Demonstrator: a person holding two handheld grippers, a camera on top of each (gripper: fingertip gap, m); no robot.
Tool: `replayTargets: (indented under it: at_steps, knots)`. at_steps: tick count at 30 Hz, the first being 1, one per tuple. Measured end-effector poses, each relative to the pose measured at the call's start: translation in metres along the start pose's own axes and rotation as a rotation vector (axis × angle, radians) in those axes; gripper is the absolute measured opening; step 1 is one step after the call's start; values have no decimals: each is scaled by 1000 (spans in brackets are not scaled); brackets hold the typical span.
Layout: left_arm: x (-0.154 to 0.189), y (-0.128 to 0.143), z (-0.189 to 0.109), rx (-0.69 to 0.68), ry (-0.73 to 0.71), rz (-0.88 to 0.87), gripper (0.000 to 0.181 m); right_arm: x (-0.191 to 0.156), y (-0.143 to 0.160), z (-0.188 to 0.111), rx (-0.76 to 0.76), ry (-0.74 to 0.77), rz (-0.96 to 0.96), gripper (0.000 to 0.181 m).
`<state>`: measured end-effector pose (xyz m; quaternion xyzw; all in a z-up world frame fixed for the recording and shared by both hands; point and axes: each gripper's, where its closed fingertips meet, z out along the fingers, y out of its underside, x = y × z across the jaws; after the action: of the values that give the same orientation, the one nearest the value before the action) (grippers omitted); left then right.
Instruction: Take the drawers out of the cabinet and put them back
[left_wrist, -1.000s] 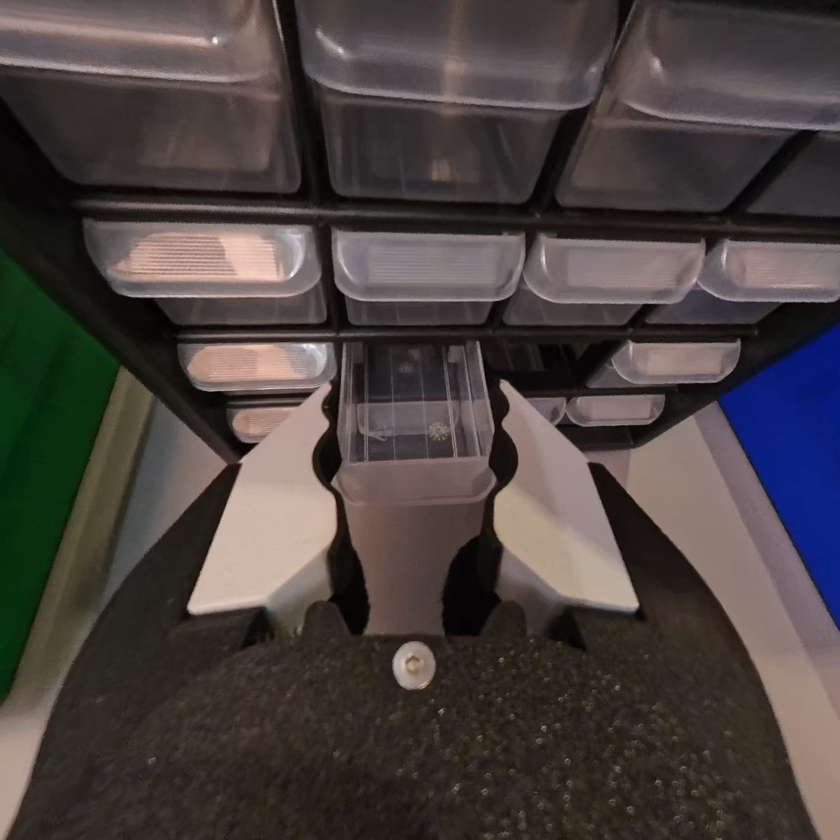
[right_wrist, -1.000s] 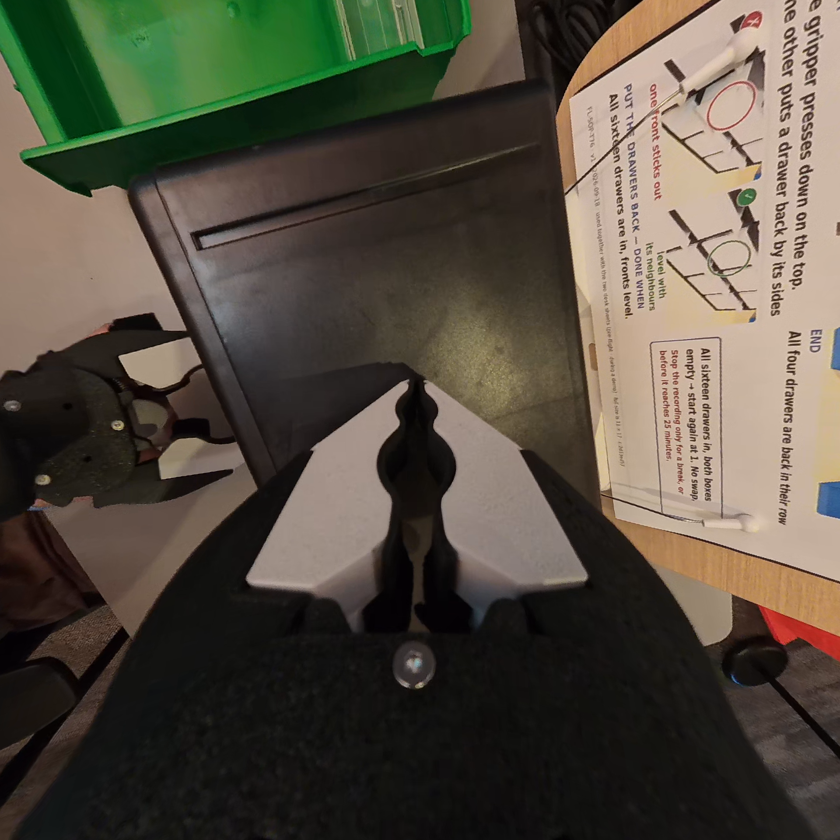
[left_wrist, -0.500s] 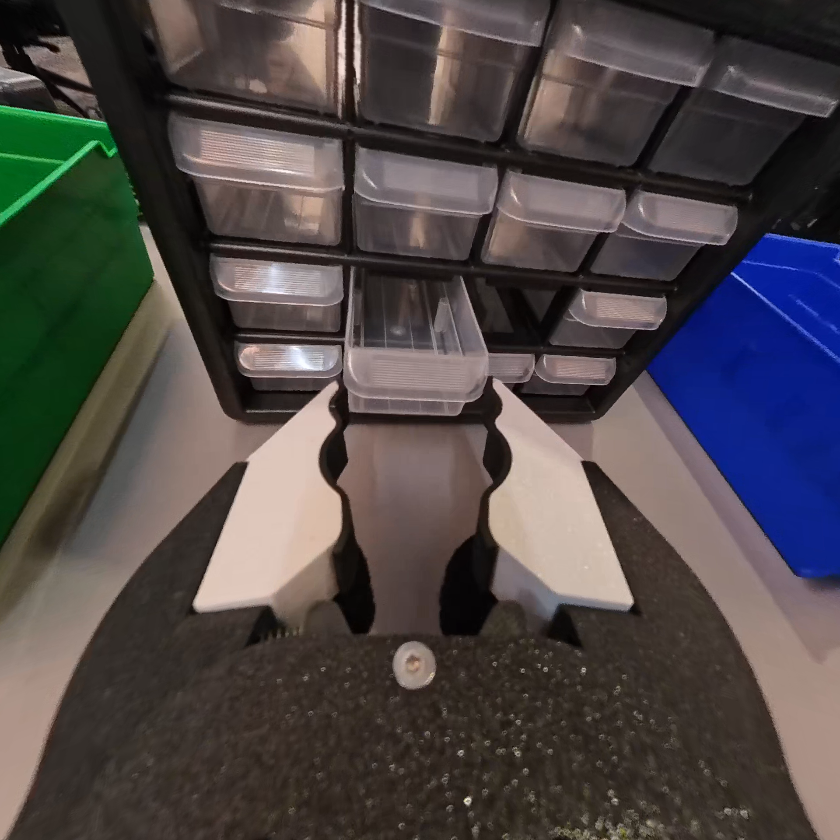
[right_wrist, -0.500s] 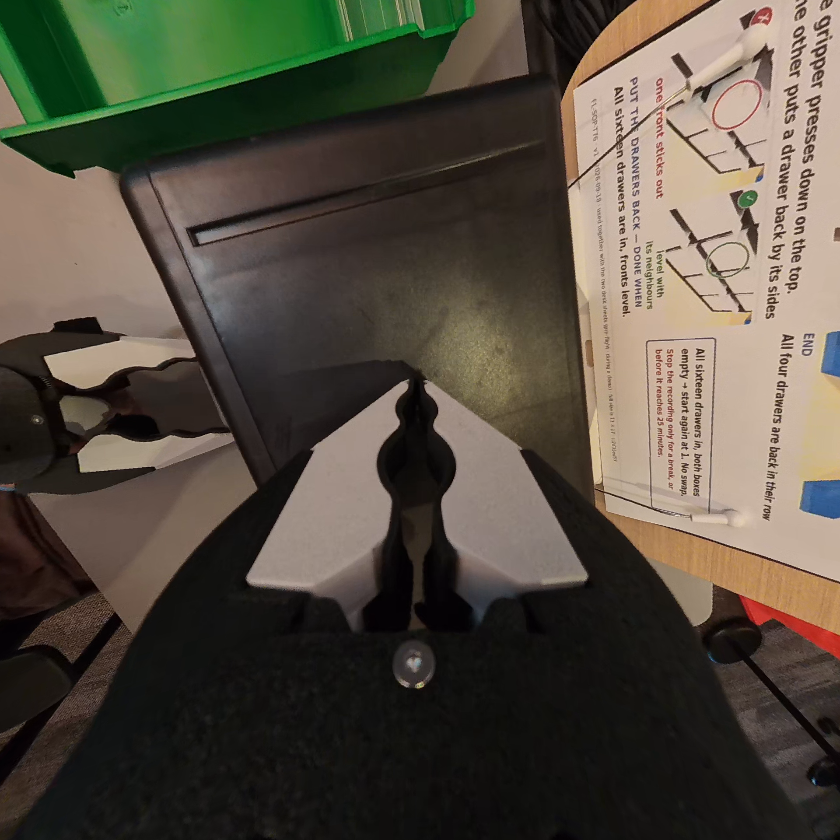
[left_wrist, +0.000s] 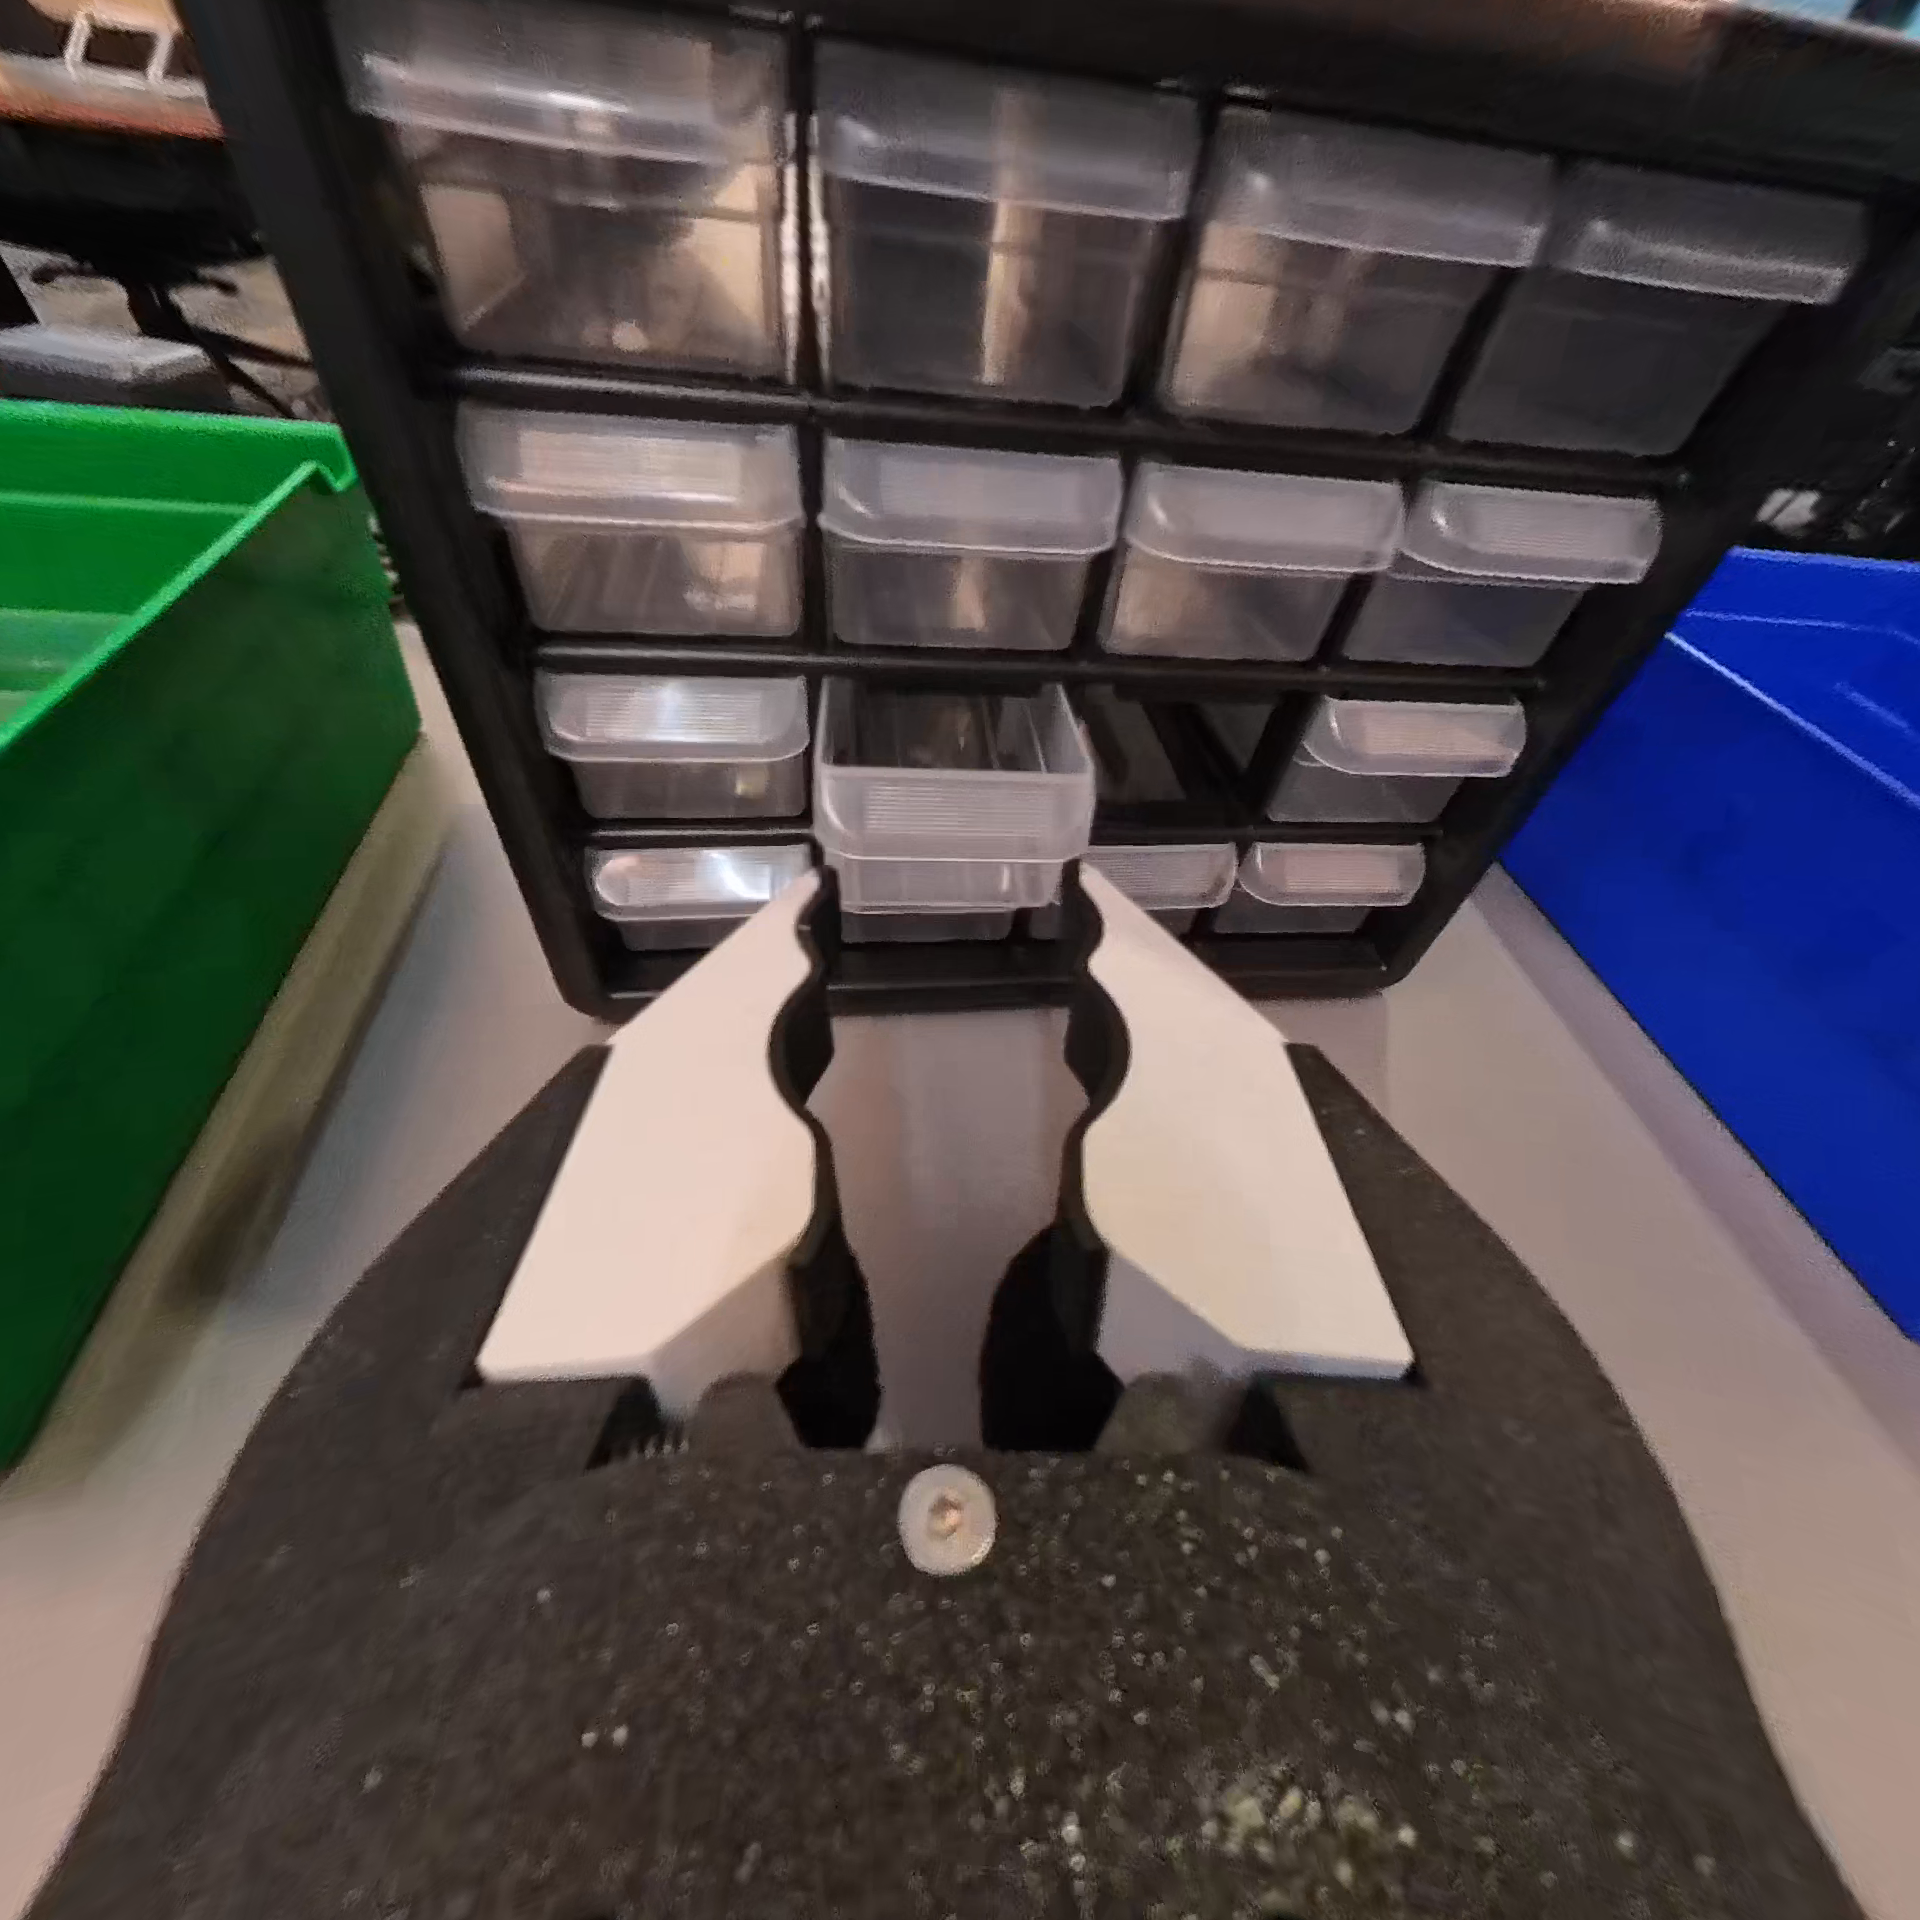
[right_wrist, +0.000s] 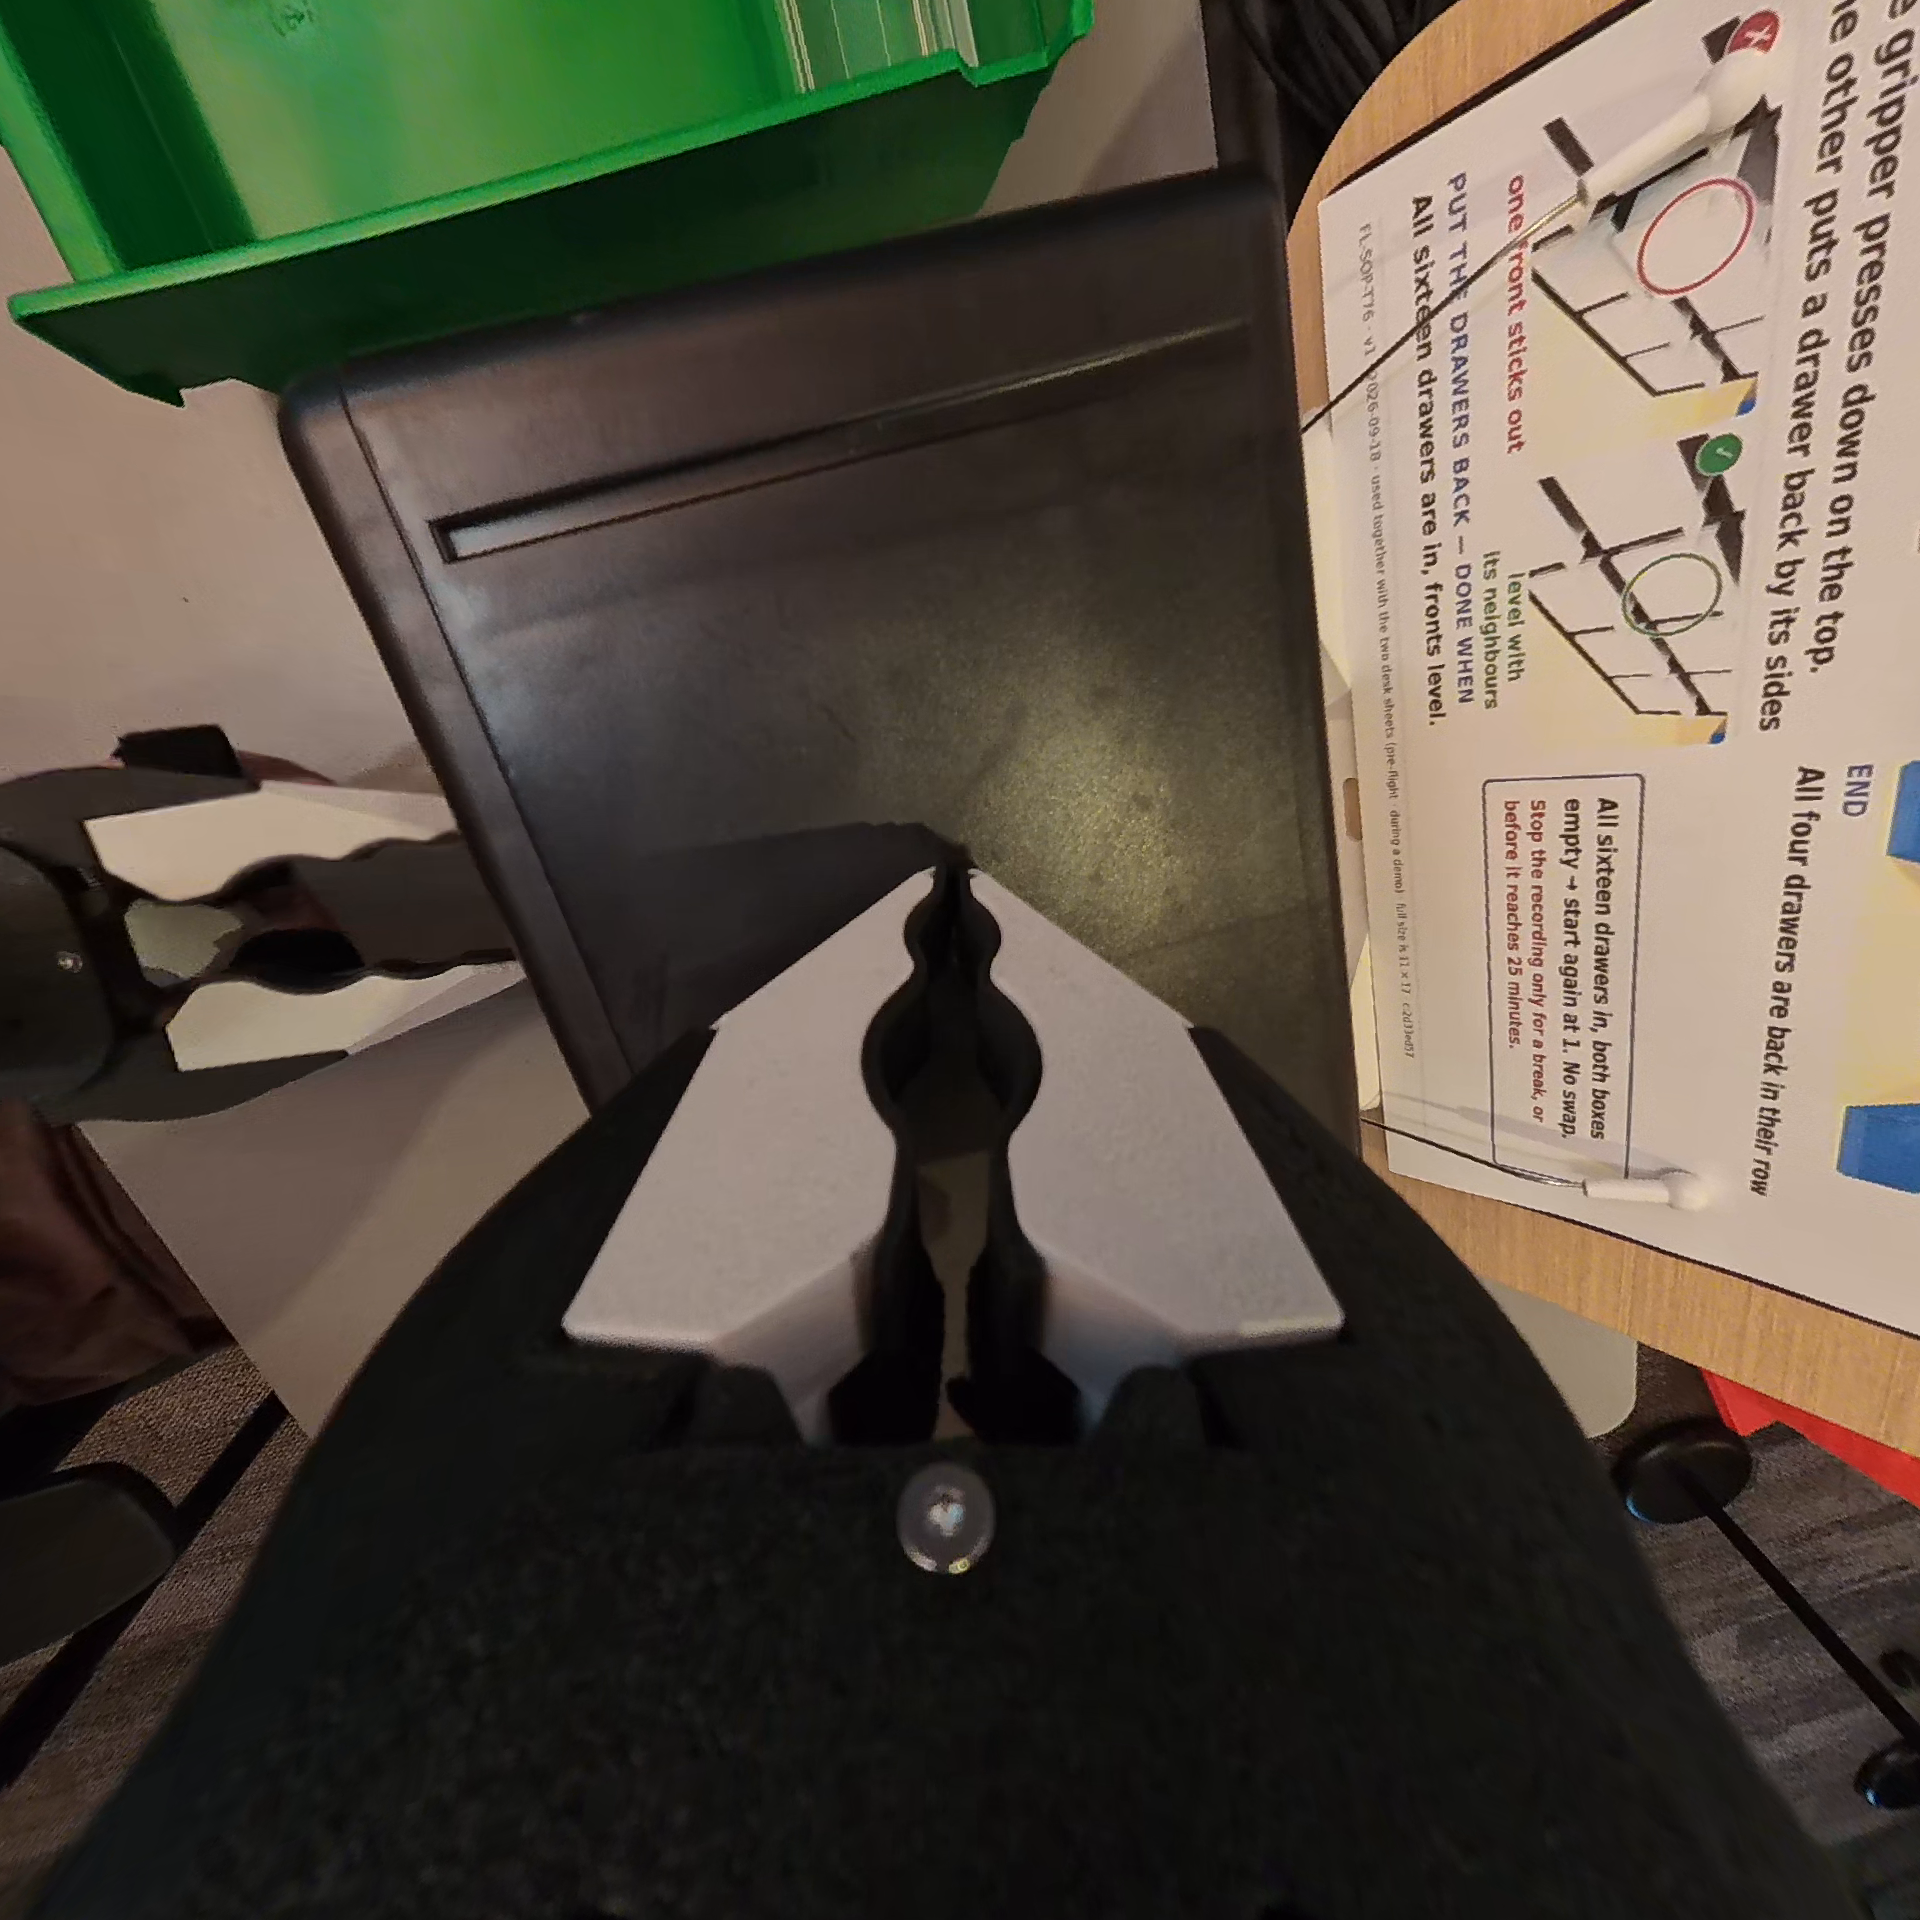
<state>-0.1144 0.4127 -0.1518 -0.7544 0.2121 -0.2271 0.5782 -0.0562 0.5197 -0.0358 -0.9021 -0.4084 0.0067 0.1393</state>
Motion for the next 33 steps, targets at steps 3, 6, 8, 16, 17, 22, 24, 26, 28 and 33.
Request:
replayTargets:
  at_steps: [3,6,8,16,17,22,24,26,28,33]
  knots:
    - [4,-3,6,3,-4,19,34,0,0,0,-1,1,5,0]
    - [8,-12,16,9,4,7,32,0,0,0,-3,5,4,0]
    - [10,-18,22,15,1,14,32,0,0,0,-2,1,5,0]
    - [15,-21,11,28,11,41,27,0,0,0,16,-13,-2,0]
    - [13,-16,5,23,-3,39,25,0,0,0,16,-14,-7,0]
    - [1,-4,21,-23,-23,56,18,0,0,0,22,-44,12,0]
    - [0,-1,32,-48,-2,38,18,0,0,0,25,-40,13,0]
    - [-1,0,37,-57,5,23,18,0,0,0,26,-24,7,0]
    - [-3,-4,40,-47,11,21,18,0,0,0,26,-12,6,0]
    - [0,-2,45,-75,51,30,19,0,-2,0,64,-7,49,0]
